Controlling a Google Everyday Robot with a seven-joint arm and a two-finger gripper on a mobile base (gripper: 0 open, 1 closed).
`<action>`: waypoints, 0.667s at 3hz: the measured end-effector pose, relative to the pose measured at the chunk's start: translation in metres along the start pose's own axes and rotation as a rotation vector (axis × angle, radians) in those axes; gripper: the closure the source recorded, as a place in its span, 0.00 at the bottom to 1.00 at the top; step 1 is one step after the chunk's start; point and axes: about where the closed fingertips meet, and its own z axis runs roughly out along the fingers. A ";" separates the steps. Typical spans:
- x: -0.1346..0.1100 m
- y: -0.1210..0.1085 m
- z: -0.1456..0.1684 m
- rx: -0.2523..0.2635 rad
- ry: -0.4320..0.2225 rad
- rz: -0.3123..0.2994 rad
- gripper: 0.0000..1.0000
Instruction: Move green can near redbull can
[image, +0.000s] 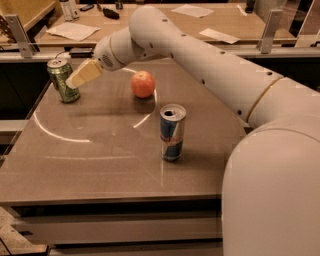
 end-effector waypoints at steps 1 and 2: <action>-0.005 0.005 0.013 -0.032 -0.020 -0.010 0.00; -0.011 0.014 0.026 -0.057 -0.036 -0.012 0.00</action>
Offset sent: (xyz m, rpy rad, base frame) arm -0.0034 0.0443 -0.0029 0.0475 0.0060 0.0834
